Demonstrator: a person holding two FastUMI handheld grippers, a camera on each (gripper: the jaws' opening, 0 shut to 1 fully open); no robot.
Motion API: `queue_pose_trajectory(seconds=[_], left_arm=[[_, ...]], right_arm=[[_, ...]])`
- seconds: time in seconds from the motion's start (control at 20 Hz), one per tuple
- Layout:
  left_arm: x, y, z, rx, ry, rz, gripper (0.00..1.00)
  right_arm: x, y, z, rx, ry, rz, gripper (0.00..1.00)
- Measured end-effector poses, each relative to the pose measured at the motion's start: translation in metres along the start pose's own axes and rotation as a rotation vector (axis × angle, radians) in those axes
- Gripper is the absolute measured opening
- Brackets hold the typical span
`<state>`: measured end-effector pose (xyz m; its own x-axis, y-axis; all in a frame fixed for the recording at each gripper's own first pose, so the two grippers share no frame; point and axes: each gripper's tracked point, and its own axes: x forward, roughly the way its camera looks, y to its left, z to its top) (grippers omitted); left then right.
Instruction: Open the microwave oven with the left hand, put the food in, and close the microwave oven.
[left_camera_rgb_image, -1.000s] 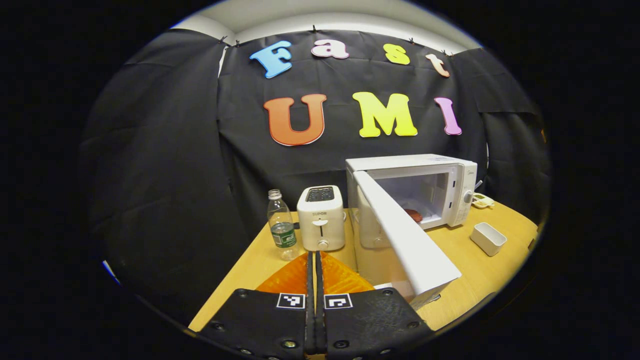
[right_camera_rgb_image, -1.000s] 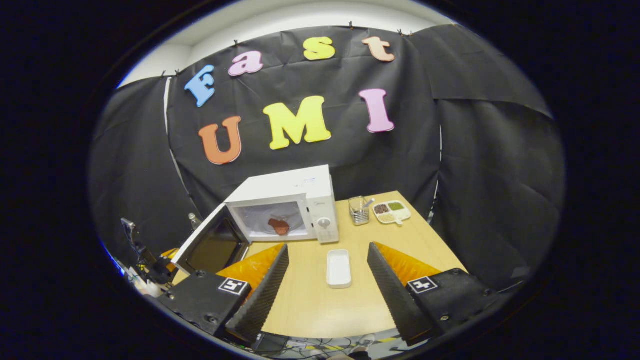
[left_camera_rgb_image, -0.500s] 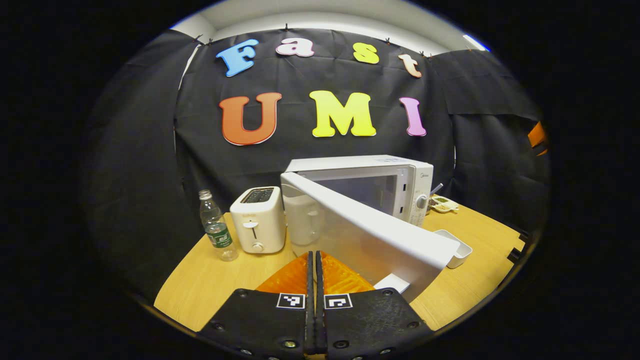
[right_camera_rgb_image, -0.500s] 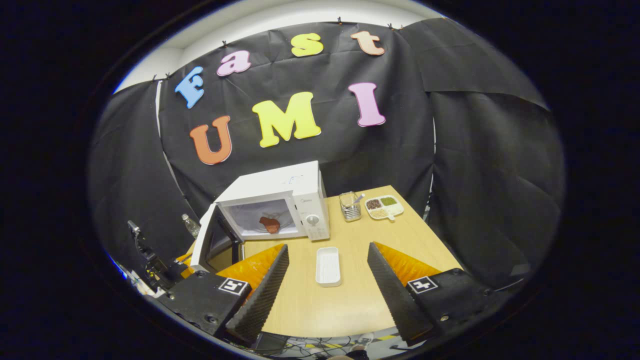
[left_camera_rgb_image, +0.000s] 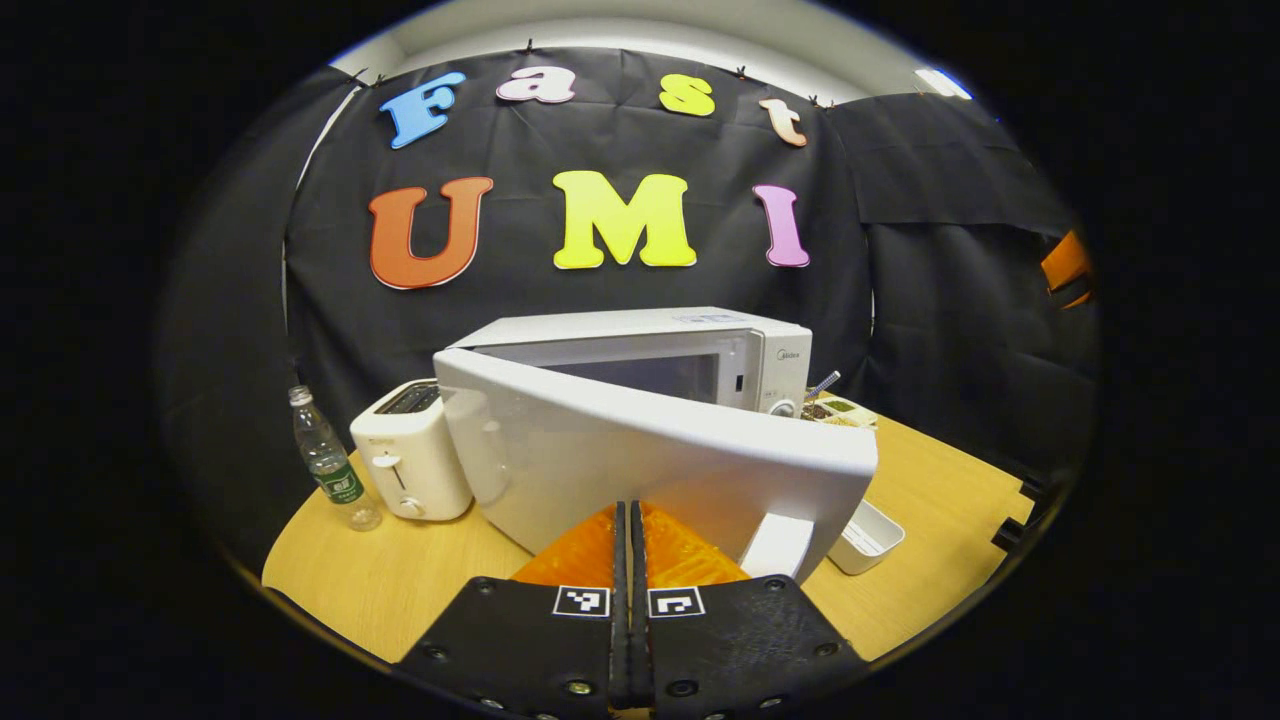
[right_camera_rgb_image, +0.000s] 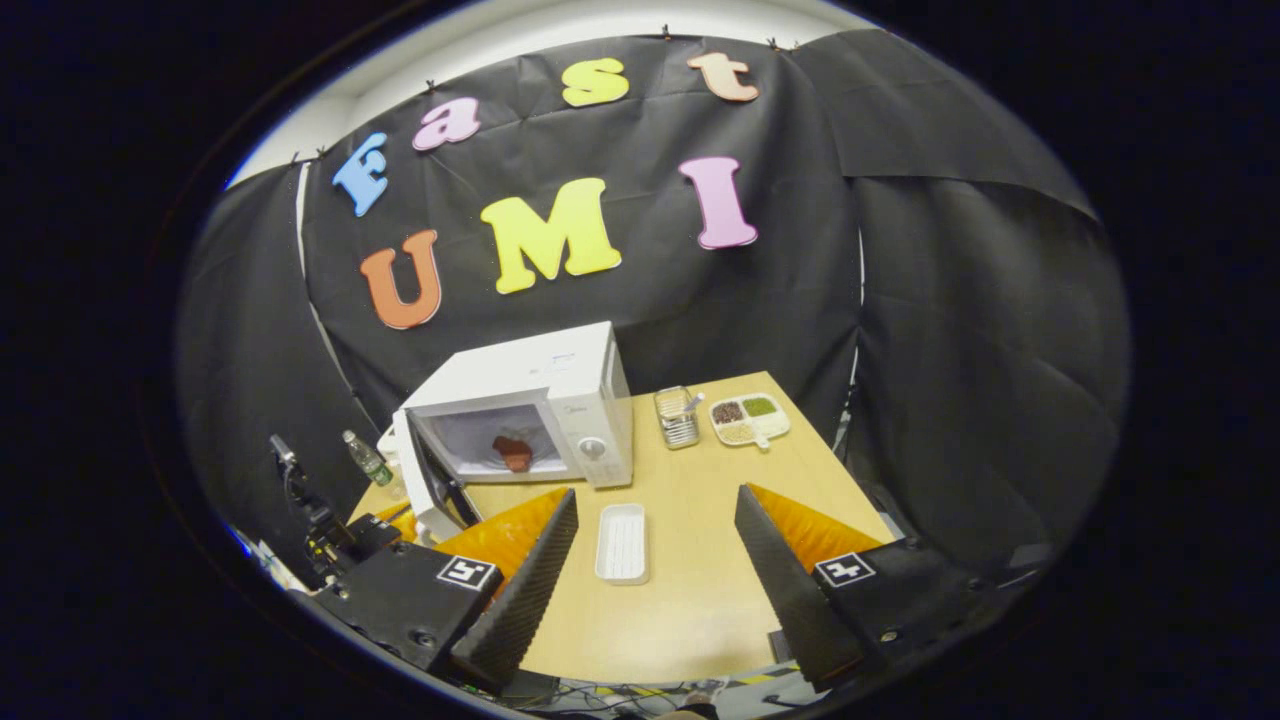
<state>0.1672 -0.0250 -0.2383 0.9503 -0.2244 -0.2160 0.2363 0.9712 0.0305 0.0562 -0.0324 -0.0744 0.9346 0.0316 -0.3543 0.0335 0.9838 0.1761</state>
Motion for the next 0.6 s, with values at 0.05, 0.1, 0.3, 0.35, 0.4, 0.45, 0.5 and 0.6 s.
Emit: queue_pose_trajectory(seconds=[0.05,0.1,0.3,0.35,0.4,0.45,0.5,0.6], left_arm=[[0.007,-0.006,0.0,-0.001,0.005,-0.004,0.0],[0.014,-0.012,0.003,0.0,0.004,-0.005,0.0],[0.045,-0.032,0.01,0.008,0.007,-0.011,0.0],[0.053,-0.036,0.013,0.012,0.007,-0.008,0.0],[0.062,-0.04,0.015,0.013,0.006,-0.005,0.0],[0.071,-0.043,0.017,0.012,0.002,-0.003,0.0],[0.08,-0.046,0.019,0.013,0.003,0.003,0.0],[0.097,-0.05,0.024,0.013,0.0,0.015,0.0]], right_arm=[[0.003,-0.004,0.002,-0.002,0.005,0.001,1.0],[0.007,-0.008,0.004,-0.004,0.007,0.001,1.0],[0.025,-0.023,0.013,-0.003,0.016,0.016,1.0],[0.029,-0.028,0.015,-0.006,0.021,0.018,1.0],[0.034,-0.032,0.017,-0.011,0.021,0.024,1.0],[0.038,-0.037,0.019,-0.013,0.025,0.026,1.0],[0.042,-0.042,0.022,-0.015,0.027,0.031,1.0],[0.051,-0.05,0.027,-0.009,0.033,0.04,1.0]])
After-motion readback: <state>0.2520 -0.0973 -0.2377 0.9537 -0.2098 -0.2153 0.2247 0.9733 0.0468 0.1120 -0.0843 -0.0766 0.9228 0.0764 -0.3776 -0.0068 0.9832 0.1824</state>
